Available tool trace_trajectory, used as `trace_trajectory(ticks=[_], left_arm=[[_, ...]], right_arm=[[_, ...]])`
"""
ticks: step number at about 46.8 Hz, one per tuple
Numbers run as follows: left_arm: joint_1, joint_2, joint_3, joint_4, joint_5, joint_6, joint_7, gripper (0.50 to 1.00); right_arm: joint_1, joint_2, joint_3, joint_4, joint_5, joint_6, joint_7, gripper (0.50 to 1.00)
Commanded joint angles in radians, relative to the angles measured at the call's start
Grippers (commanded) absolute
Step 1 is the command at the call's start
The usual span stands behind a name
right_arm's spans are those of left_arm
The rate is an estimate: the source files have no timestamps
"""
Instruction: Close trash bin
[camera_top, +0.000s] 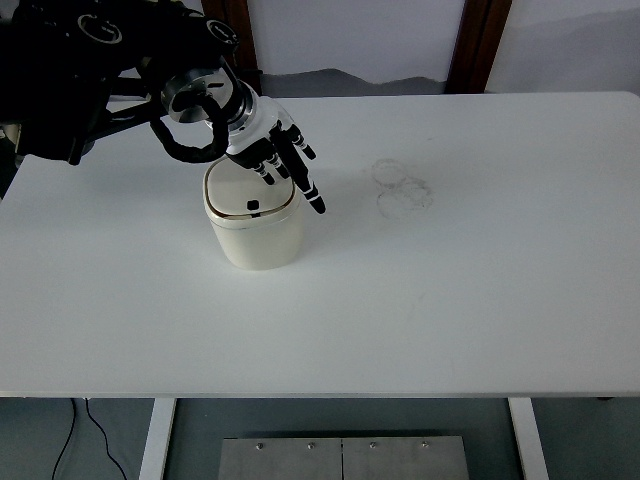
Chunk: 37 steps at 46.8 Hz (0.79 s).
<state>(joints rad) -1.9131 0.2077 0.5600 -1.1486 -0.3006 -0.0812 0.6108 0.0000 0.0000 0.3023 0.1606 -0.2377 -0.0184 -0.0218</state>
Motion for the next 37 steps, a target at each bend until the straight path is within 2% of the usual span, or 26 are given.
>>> trace_trajectory(ticks=[1,16,37], left_arm=[[0.000,-0.001,0.000,0.000,0.000,0.000,0.000,1.000],[0.005,0.001,0.001,-0.002,0.000,0.000,0.000,1.000],[-0.017,0.018,0.001,-0.060,0.000,0.020,0.000,1.000]], right_arm=[[0.000,0.000,0.000,0.000,0.000,0.000,0.000,0.995],[0.000,0.000,0.000,0.000,0.000,0.000,0.000,0.995],[0.000,0.000,0.000,0.000,-0.002,0.000,-0.001,0.995]])
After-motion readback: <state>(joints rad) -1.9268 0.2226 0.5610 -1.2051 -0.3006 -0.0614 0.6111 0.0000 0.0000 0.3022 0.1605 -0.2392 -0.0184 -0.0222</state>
